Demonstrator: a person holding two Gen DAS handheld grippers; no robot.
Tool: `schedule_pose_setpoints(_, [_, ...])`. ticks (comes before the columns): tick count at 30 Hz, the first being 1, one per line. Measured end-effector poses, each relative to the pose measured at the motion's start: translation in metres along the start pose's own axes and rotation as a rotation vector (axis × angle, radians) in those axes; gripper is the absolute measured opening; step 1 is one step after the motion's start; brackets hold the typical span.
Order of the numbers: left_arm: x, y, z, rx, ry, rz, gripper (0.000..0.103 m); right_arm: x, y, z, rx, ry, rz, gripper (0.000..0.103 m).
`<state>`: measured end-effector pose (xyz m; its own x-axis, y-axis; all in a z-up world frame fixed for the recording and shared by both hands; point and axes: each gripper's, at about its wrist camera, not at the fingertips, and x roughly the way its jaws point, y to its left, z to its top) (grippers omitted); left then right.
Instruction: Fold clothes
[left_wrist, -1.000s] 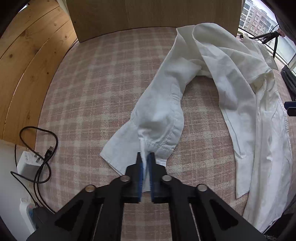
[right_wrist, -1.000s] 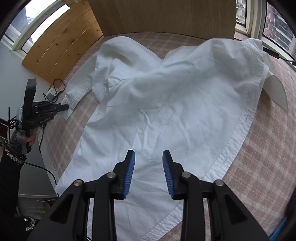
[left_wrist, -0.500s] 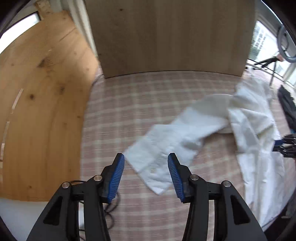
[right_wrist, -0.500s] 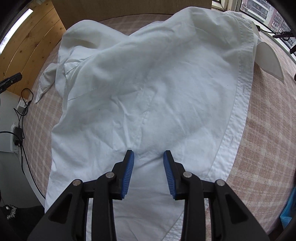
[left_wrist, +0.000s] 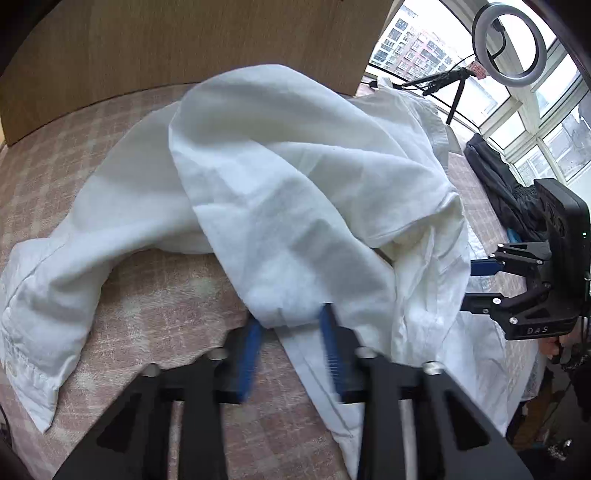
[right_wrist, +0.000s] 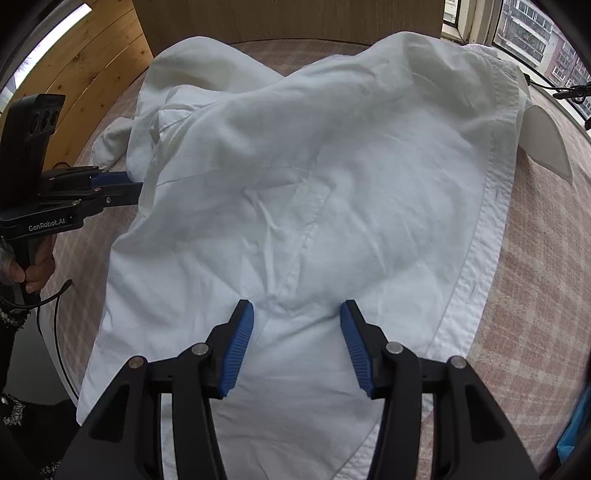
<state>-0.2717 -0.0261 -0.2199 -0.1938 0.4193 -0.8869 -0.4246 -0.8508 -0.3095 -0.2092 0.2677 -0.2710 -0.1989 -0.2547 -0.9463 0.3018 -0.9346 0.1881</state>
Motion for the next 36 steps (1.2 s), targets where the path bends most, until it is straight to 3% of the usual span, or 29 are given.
schedule_pose_setpoints(7, [-0.094, 0.035, 0.021, 0.124, -0.042, 0.228, 0.002, -0.007, -0.009, 0.000, -0.018, -0.015, 0.016, 0.050])
schedule_pose_setpoints(9, [-0.121, 0.045, 0.027, 0.159, -0.053, 0.293, 0.011, -0.009, -0.010, 0.000, -0.028, -0.018, 0.015, 0.053])
schedule_pose_setpoints(11, [-0.133, 0.079, 0.036, 0.144, -0.021, 0.469, 0.059, -0.010, -0.009, 0.001, -0.039, -0.016, 0.012, 0.057])
schedule_pose_setpoints(14, [-0.147, 0.122, 0.035, 0.080, -0.009, 0.520, 0.062, -0.011, -0.006, 0.003, -0.069, -0.011, -0.007, 0.061])
schedule_pose_setpoints(16, [-0.144, 0.140, 0.027, 0.013, -0.001, 0.470, 0.062, -0.012, -0.005, 0.003, -0.087, -0.010, -0.015, 0.066])
schedule_pose_setpoints(21, [-0.093, 0.136, -0.014, -0.110, 0.096, 0.184, 0.062, -0.015, -0.005, 0.007, -0.106, -0.002, -0.030, 0.071])
schedule_pose_setpoints(25, [-0.048, 0.098, -0.047, -0.138, 0.156, 0.114, 0.062, -0.020, -0.011, 0.009, -0.094, -0.003, -0.025, 0.072])
schedule_pose_setpoints(28, [-0.028, 0.074, -0.059, -0.100, 0.166, 0.164, 0.062, -0.024, -0.015, 0.011, -0.089, -0.002, -0.022, 0.072])
schedule_pose_setpoints(30, [-0.024, 0.062, -0.060, -0.080, 0.131, 0.214, 0.054, -0.027, -0.017, 0.012, -0.092, -0.003, -0.024, 0.072])
schedule_pose_setpoints(31, [-0.023, 0.057, -0.060, -0.068, 0.120, 0.245, 0.041, -0.028, -0.018, 0.012, -0.094, -0.004, -0.026, 0.072])
schedule_pose_setpoints(32, [-0.022, 0.054, -0.060, -0.054, 0.124, 0.256, 0.004, -0.030, -0.020, 0.013, -0.096, -0.005, -0.027, 0.072])
schedule_pose_setpoints(36, [-0.050, 0.056, -0.049, -0.046, 0.102, 0.230, 0.001, -0.037, -0.027, 0.014, -0.098, -0.011, -0.021, 0.072])
